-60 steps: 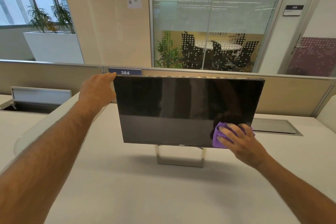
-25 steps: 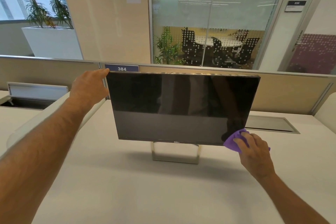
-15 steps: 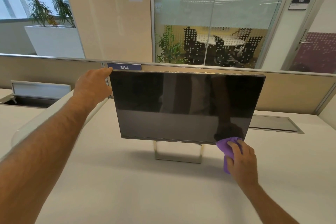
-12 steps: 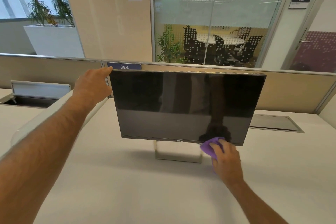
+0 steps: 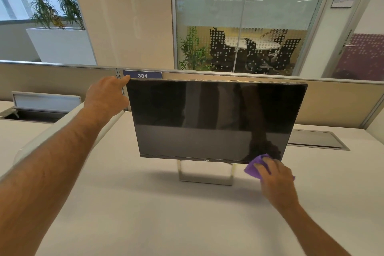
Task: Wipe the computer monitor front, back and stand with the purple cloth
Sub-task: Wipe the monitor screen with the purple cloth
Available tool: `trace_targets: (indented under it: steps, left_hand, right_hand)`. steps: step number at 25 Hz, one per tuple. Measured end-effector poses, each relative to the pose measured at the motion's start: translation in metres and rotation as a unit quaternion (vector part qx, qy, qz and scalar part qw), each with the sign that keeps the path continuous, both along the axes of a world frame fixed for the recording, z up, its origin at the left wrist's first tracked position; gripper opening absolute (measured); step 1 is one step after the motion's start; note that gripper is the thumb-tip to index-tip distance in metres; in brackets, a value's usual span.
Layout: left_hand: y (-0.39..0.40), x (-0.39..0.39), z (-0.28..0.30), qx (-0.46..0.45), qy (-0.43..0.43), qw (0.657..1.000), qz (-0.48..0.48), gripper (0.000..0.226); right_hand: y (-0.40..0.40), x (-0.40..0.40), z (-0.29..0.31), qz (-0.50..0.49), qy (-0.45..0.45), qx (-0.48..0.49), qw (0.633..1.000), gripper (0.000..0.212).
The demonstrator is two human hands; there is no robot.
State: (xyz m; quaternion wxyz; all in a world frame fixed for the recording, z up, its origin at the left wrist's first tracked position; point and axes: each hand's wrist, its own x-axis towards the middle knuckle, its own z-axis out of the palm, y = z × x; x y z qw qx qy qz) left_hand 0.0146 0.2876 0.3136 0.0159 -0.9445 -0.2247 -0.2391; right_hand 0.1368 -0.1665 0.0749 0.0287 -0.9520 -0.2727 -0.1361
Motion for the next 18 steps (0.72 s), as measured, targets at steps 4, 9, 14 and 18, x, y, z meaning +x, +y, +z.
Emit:
trace_targets:
  steps: [4, 9, 14, 18]
  left_hand:
    - [-0.002, 0.001, -0.001, 0.005, -0.002, 1.000, 0.000, 0.064]
    - [-0.001, -0.003, 0.001, 0.010, 0.000, 1.000, 0.004, 0.063]
    - [-0.005, -0.006, 0.001, -0.001, -0.004, 1.000, -0.003, 0.065]
    - [-0.004, -0.008, 0.002, -0.004, 0.001, 1.000, 0.001, 0.067]
  right_hand:
    - [-0.032, 0.005, 0.001, -0.037, 0.035, 0.000, 0.999, 0.093]
    - [-0.033, 0.015, 0.007, 0.050, -0.027, -0.124, 0.991, 0.094]
    - [-0.039, 0.025, 0.012, 0.070, -0.031, -0.168, 0.983, 0.095]
    - [-0.045, 0.029, 0.017, 0.078, -0.048, -0.161, 0.983, 0.095]
